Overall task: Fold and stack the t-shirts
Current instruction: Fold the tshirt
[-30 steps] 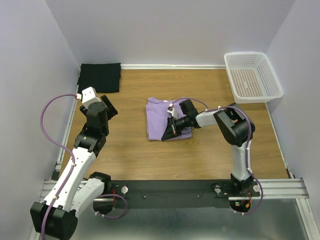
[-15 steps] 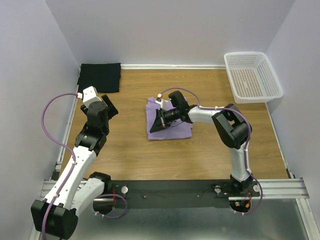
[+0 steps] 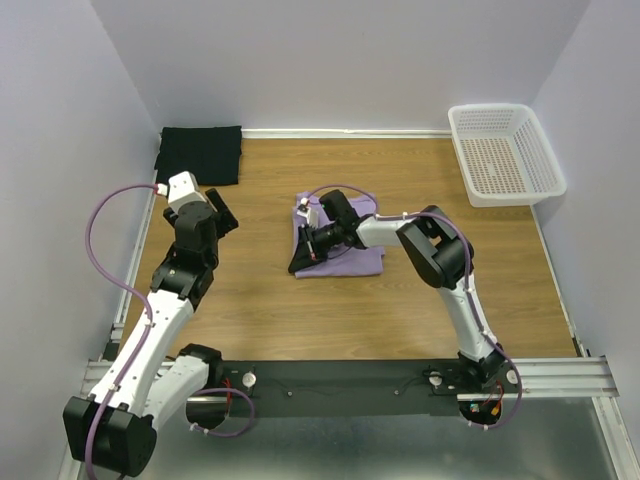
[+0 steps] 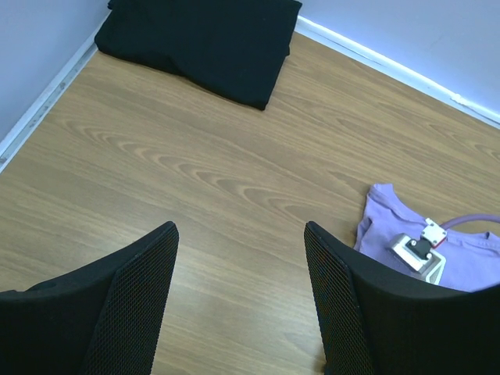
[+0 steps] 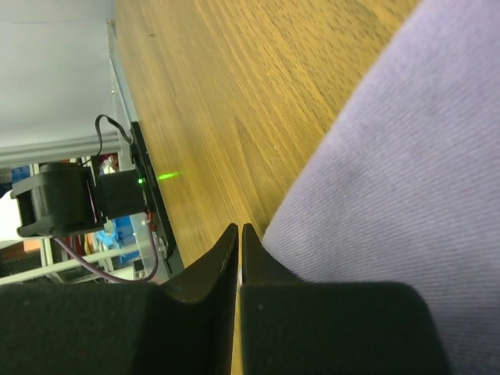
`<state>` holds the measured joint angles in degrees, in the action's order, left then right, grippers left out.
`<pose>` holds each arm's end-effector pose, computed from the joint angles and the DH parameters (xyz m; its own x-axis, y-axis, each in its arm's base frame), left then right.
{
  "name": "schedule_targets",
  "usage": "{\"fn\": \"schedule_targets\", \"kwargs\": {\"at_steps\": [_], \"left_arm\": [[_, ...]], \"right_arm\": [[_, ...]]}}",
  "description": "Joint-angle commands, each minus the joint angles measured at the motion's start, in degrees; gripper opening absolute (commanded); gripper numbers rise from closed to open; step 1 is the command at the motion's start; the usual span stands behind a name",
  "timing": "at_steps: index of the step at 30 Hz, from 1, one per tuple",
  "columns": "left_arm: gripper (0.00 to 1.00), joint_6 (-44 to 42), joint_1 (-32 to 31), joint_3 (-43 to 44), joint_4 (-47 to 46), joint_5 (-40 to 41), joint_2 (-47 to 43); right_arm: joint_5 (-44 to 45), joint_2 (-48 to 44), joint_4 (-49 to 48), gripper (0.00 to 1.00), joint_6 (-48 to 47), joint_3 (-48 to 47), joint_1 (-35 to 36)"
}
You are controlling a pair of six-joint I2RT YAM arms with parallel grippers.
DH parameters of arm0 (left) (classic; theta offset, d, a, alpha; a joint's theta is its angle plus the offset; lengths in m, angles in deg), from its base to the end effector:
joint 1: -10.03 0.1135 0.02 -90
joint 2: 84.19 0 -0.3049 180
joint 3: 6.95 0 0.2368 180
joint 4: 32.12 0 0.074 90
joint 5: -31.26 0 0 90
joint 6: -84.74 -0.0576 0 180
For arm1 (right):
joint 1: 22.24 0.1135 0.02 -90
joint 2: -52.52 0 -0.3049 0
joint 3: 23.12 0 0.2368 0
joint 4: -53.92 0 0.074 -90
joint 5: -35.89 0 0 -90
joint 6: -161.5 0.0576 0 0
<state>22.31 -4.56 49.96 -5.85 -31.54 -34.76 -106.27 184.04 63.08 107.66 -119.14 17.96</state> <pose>0.1760 -0.0186 0.3356 -0.1862 -0.3769 -0.9073 -0.3169 0.8972 -0.3077 0.3469 0.3527 0.1274 -0.9202 -0.3038 -0.2467 -0.3493 0.3533 0.8679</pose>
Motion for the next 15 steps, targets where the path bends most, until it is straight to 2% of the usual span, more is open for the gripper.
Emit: {"fn": "schedule_targets", "kwargs": {"at_steps": [1, 5, 6, 8, 12, 15], "left_arm": [[0.74, -0.9, 0.4, -1.4, -3.0, -4.1, 0.7], [0.74, -0.8, 0.4, -0.8, -6.8, -14.3, 3.1], [0.74, 0.4, 0.4, 0.5, -8.8, -20.4, 5.8], [0.74, 2.3, 0.4, 0.8, -11.3, -22.3, 7.1], [0.73, 7.8, 0.4, 1.4, -23.8, -32.1, 16.8], [0.68, 11.2, 0.2, 1.5, -30.7, -39.8, 25.0]], "right_arm": [[1.7, -3.2, 1.0, 0.11, -0.9, -1.8, -0.3], [2.3, -8.3, 1.1, 0.12, -0.7, -2.1, -3.0], [2.8, -11.7, 1.2, 0.12, -0.7, -1.5, -6.2], [3.5, -12.8, 1.2, 0.12, -1.0, -0.6, -8.8], [3.3, -15.6, 1.1, 0.13, -1.8, 2.9, -15.7], [3.5, -16.0, 1.1, 0.13, -3.3, 4.8, -19.6]]}}
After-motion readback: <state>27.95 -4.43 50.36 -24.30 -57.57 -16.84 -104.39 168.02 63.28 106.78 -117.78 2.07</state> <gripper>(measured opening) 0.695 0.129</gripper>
